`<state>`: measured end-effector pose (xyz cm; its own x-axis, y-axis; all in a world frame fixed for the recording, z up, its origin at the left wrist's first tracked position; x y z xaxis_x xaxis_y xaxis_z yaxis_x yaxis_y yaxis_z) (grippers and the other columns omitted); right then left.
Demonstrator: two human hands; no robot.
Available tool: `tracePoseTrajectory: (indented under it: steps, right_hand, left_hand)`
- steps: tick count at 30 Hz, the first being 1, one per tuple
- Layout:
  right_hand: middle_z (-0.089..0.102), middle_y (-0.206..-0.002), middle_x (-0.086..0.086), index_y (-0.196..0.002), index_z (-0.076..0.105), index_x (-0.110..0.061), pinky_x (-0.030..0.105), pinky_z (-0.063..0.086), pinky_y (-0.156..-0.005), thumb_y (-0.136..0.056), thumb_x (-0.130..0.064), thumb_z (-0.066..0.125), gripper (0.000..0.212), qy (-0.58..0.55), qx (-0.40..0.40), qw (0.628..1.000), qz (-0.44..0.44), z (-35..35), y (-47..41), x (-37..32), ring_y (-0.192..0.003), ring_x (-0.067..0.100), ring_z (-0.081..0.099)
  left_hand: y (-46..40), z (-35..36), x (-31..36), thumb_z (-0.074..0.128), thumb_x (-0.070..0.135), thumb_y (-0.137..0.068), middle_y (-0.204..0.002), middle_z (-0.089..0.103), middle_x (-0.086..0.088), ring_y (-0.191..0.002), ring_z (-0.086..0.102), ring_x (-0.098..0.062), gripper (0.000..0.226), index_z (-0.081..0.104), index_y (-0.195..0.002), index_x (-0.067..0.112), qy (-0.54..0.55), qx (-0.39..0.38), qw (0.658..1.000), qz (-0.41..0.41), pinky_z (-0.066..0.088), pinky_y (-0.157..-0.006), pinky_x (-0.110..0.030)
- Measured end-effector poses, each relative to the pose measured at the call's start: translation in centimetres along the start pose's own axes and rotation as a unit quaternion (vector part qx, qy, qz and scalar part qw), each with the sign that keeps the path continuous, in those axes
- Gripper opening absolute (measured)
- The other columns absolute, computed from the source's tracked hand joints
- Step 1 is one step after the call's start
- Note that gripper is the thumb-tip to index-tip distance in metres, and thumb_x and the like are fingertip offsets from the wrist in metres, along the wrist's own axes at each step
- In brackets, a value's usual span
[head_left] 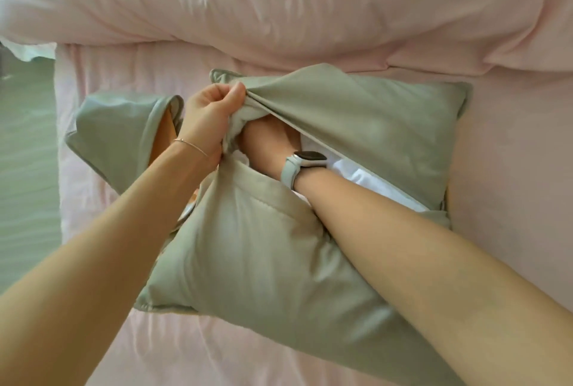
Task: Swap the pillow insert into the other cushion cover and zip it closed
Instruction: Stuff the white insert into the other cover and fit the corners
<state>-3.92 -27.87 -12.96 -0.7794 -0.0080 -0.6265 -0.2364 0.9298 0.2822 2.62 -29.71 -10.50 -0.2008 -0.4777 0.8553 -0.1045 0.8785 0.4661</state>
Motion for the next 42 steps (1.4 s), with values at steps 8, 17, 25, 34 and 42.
tracePoseTrajectory:
  steps: [8,17,25,34,42]
  right_hand:
    - [0.067,-0.109,0.010,-0.109,0.065,-0.005,0.041,0.044,-0.089,-0.090,-0.012,0.049,0.026,-0.160,0.077,0.983,-0.052,-8.7,8.3,0.0,-0.104,0.031,0.058]
    - [0.058,-0.080,0.005,-0.083,0.059,-0.012,0.032,0.042,-0.058,-0.078,-0.035,0.042,0.029,0.144,0.151,0.977,0.039,-8.3,17.6,8.7,-0.072,0.029,0.056]
    - [0.058,-0.088,0.008,-0.099,0.059,-0.005,0.033,0.042,-0.063,-0.080,-0.047,0.054,0.046,0.090,0.131,0.987,-0.002,-10.4,20.3,9.5,-0.080,0.027,0.054]
    - [0.056,-0.063,0.005,-0.074,0.059,-0.006,0.024,0.035,-0.045,-0.079,-0.018,0.042,0.022,0.104,0.280,0.953,-0.057,-20.8,25.7,9.8,-0.054,0.022,0.054]
    - [0.054,-0.127,0.012,-0.127,0.055,-0.010,0.037,0.042,-0.095,-0.089,-0.018,0.040,0.042,0.117,0.023,0.990,0.073,-16.5,25.6,19.7,-0.117,0.030,0.050]
  left_hand:
    - [1.6,-1.0,0.1,0.059,0.016,-0.090,-0.059,0.053,0.004,-0.062,0.046,-0.012,0.024,0.054,-0.066,0.018,-0.017,0.071,0.997,0.017,0.042,-0.065,-0.027]
    - [9.3,0.8,-0.6,0.057,0.014,-0.091,-0.071,0.055,0.003,-0.066,0.052,-0.001,0.015,0.057,-0.077,0.018,0.039,0.074,0.996,0.040,0.046,-0.070,-0.019]
    - [13.6,6.3,1.7,0.061,0.025,-0.085,-0.078,0.063,-0.006,-0.080,0.060,-0.020,0.017,0.064,-0.073,0.014,0.160,-0.020,0.987,-0.025,0.050,-0.085,-0.037]
    - [18.9,12.2,6.8,0.051,0.012,-0.093,-0.064,0.066,0.000,-0.062,0.063,-0.010,0.019,0.060,-0.077,0.009,0.230,-0.098,0.968,-0.024,0.055,-0.064,-0.023]
    - [18.7,14.7,-0.4,0.054,0.013,-0.091,-0.094,0.065,-0.008,-0.088,0.060,-0.017,0.021,0.058,-0.111,0.009,-0.275,-0.027,0.959,0.069,0.041,-0.073,-0.023]
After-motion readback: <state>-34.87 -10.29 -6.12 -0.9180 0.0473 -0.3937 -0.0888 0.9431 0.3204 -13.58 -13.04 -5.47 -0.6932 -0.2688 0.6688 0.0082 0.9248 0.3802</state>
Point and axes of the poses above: each hand's wrist, its own y-axis away from the middle knuckle, its own z-axis out of the palm, x = y × z, the point moved 10 cm from there along -y, towards the middle knuckle
